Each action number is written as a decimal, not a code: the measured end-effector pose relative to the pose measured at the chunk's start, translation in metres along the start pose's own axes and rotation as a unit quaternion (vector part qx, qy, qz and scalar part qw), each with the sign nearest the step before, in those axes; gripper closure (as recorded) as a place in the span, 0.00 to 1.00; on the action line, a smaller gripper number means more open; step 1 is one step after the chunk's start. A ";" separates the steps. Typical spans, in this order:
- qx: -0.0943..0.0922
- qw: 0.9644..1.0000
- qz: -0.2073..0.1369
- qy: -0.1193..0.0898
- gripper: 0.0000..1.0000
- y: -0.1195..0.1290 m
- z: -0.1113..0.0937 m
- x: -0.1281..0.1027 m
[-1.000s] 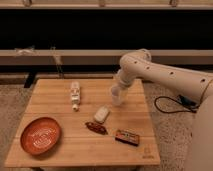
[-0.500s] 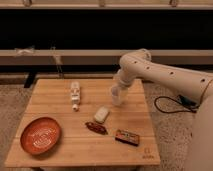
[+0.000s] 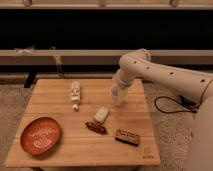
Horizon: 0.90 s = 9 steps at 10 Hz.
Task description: Place the bottle in the ceramic bowl
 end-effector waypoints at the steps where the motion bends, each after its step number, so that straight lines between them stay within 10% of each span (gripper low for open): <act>1: 0.000 1.000 0.000 0.000 0.20 0.000 0.000 0.000; 9: 0.004 0.999 -0.033 -0.026 0.20 0.013 0.005 0.039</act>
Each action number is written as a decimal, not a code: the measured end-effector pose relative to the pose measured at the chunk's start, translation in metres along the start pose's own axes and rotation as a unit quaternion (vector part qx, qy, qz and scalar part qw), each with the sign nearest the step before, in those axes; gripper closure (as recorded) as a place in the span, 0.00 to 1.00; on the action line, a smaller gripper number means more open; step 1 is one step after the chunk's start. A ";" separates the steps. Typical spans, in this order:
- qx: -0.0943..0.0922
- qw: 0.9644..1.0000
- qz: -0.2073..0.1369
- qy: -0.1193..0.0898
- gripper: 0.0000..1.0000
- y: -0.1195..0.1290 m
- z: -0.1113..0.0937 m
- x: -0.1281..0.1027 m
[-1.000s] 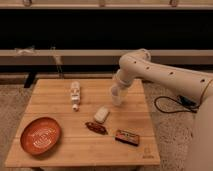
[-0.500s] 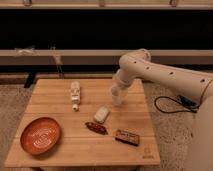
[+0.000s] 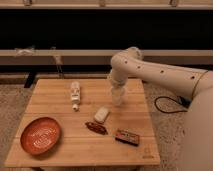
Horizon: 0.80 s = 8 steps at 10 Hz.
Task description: Place the bottle in the ceramic bowl
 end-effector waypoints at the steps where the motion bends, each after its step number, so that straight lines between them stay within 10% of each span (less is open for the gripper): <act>1: 0.005 1.000 0.001 -0.017 0.20 0.005 0.002 0.008; 5: 0.037 0.993 0.009 -0.111 0.20 0.037 0.014 0.067; 8: 0.052 0.991 -0.006 -0.125 0.20 0.035 0.017 0.095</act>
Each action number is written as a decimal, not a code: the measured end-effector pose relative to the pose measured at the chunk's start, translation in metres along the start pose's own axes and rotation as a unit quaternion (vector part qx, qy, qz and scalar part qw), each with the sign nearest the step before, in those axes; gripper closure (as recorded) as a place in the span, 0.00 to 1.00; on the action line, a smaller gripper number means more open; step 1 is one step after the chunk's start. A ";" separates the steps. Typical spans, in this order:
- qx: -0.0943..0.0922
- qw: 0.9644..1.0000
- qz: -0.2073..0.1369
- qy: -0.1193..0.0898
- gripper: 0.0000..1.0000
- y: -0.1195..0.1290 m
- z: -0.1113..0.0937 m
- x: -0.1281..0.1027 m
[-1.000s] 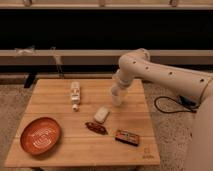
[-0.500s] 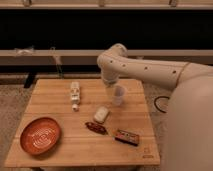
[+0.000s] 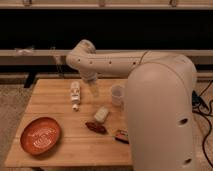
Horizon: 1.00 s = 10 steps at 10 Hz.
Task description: Place the bottle in the ceramic bowl
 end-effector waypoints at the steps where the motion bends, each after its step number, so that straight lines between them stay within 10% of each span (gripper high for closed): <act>1: 0.002 1.000 -0.020 0.004 0.20 0.001 0.002 0.008; 10: 0.014 1.000 -0.002 0.017 0.20 0.025 0.048 0.059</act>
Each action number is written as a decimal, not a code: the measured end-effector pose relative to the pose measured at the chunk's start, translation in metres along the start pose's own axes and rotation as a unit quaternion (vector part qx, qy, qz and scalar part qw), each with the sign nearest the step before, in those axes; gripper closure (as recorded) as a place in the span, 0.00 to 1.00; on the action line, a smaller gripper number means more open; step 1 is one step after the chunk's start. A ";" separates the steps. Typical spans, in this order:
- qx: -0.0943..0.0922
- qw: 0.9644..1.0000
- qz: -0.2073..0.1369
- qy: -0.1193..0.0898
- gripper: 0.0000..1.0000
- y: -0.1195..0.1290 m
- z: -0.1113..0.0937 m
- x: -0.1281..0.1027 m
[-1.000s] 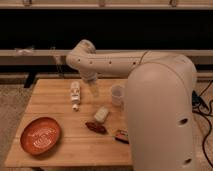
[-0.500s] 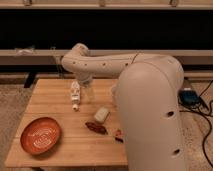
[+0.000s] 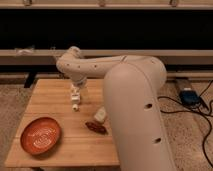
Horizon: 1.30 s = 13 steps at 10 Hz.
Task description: Place the bottle in the ceramic bowl
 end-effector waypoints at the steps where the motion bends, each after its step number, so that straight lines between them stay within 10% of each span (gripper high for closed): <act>1: 0.006 1.000 0.009 -0.004 0.20 0.002 0.005 0.001; 5: 0.026 0.998 0.058 -0.007 0.20 0.014 0.020 0.002; 9: 0.040 0.991 0.111 0.068 0.20 0.022 0.011 -0.014; 13: 0.045 0.982 0.167 0.076 0.20 0.021 0.018 -0.018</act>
